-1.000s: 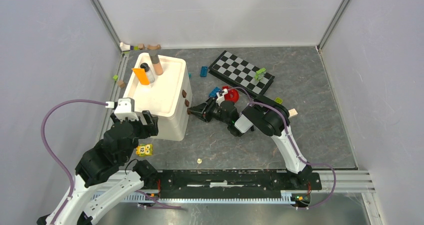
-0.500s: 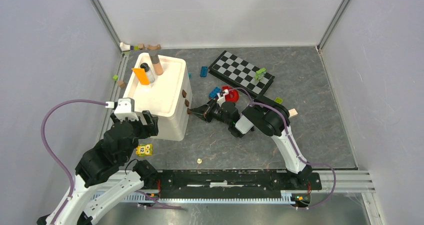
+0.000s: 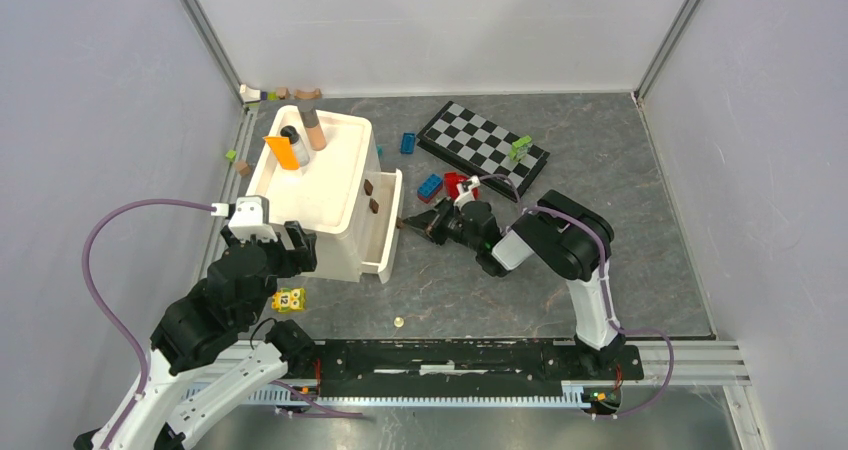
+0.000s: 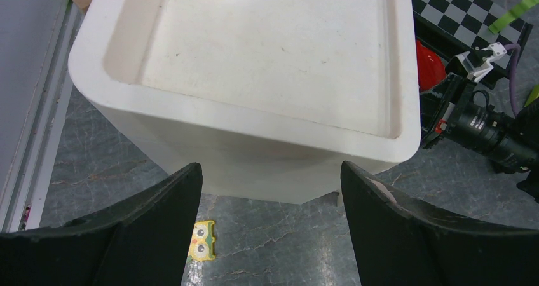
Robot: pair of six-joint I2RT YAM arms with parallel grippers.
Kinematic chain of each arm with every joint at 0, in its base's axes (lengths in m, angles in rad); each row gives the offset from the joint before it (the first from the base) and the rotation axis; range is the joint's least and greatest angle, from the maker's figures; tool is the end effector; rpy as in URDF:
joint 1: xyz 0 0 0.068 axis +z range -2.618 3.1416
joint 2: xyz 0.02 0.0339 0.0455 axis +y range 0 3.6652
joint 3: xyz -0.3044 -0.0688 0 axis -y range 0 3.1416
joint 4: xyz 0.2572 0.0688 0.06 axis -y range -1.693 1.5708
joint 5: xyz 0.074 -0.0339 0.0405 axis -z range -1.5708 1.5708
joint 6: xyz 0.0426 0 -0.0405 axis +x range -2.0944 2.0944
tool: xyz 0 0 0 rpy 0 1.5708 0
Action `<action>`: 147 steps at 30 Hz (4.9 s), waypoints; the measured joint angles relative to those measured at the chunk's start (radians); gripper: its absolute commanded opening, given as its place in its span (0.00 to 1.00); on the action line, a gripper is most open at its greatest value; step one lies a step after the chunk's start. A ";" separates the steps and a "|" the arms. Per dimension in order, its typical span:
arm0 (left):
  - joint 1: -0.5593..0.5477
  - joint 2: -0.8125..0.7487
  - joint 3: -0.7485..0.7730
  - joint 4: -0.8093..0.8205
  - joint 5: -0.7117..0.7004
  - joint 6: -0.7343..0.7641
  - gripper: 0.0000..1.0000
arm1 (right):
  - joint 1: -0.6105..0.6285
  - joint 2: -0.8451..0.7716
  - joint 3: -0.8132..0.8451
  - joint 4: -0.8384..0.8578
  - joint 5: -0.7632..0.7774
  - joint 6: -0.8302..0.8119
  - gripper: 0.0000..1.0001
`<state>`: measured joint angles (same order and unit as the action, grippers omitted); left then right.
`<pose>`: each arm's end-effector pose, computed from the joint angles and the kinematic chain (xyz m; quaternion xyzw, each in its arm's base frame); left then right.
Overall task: Organize the makeup
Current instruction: Open the drawer in the storage box, then pick up the makeup from the center of the board, then place the makeup in the drawer.
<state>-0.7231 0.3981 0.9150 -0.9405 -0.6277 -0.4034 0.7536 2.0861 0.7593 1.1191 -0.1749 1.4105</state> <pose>0.0407 -0.0026 0.3662 -0.0382 0.8154 -0.0563 0.5749 0.2894 0.2817 0.1194 0.1975 0.7500 0.5860 0.2348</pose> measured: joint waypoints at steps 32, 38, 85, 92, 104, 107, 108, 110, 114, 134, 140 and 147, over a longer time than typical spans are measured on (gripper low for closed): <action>0.000 -0.011 0.000 0.000 0.000 0.000 0.86 | -0.152 -0.451 -0.008 -0.784 0.245 -0.703 0.54; 0.000 -0.011 0.000 0.000 0.000 0.000 0.86 | -0.185 -0.456 0.125 -1.155 0.356 -0.912 0.56; 0.082 -0.012 -0.006 0.016 0.026 0.000 0.86 | -0.104 -0.510 0.358 -1.137 0.286 -0.724 0.08; 0.101 -0.012 -0.008 0.023 0.036 0.000 0.86 | 0.029 -0.356 0.492 -1.090 0.362 -0.575 0.10; 0.119 -0.044 -0.019 0.034 0.069 0.001 0.86 | 0.100 -0.053 0.805 -1.278 0.478 -0.542 0.10; 0.122 -0.047 -0.019 0.039 0.082 0.001 0.86 | 0.117 -0.017 0.830 -1.335 0.533 -0.543 0.10; 0.122 -0.049 -0.020 0.039 0.084 0.001 0.86 | 0.123 -0.009 0.837 -1.352 0.549 -0.543 0.10; 0.122 -0.054 -0.021 0.040 0.089 0.001 0.86 | 0.134 0.010 0.859 -1.392 0.585 -0.544 0.10; 0.122 -0.062 -0.022 0.045 0.098 0.001 0.86 | 0.149 0.057 0.928 -1.440 0.633 -0.545 0.11; 0.122 -0.084 -0.029 0.060 0.116 0.002 0.88 | 0.156 0.156 0.980 -1.498 0.715 -0.529 0.42; 0.124 -0.086 -0.032 0.060 0.116 0.002 0.89 | 0.156 0.155 0.980 -1.495 0.715 -0.541 0.42; 0.126 -0.089 -0.032 0.061 0.116 0.002 0.89 | 0.156 0.100 0.975 -1.472 0.688 -0.574 0.41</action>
<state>-0.5968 0.3096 0.8829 -0.8799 -0.5114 -0.4015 0.9096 2.1857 1.7348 -0.3534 0.5133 0.8364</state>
